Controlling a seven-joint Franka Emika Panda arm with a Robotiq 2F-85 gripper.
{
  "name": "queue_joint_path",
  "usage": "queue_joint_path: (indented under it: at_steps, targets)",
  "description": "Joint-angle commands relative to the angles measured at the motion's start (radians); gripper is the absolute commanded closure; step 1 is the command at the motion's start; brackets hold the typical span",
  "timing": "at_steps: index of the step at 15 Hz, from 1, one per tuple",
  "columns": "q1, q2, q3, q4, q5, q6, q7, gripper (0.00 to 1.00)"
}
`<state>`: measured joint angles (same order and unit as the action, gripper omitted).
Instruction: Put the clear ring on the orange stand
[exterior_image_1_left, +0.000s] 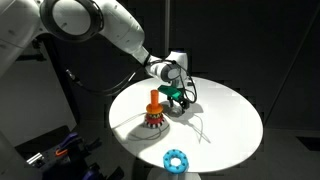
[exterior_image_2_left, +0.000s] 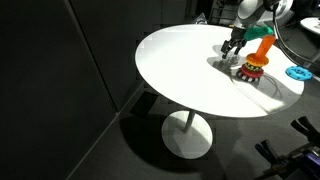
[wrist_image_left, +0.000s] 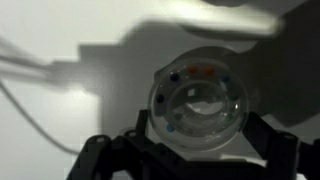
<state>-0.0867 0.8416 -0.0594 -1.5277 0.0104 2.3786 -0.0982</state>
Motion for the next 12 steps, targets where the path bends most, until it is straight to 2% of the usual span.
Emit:
queue_joint_path:
  at_steps: [1, 12]
  targets:
    - [-0.003, -0.02, 0.003, 0.031, -0.011, -0.049, 0.017, 0.32]
    - [-0.013, -0.15, 0.014, 0.012, -0.008, -0.153, -0.021, 0.32]
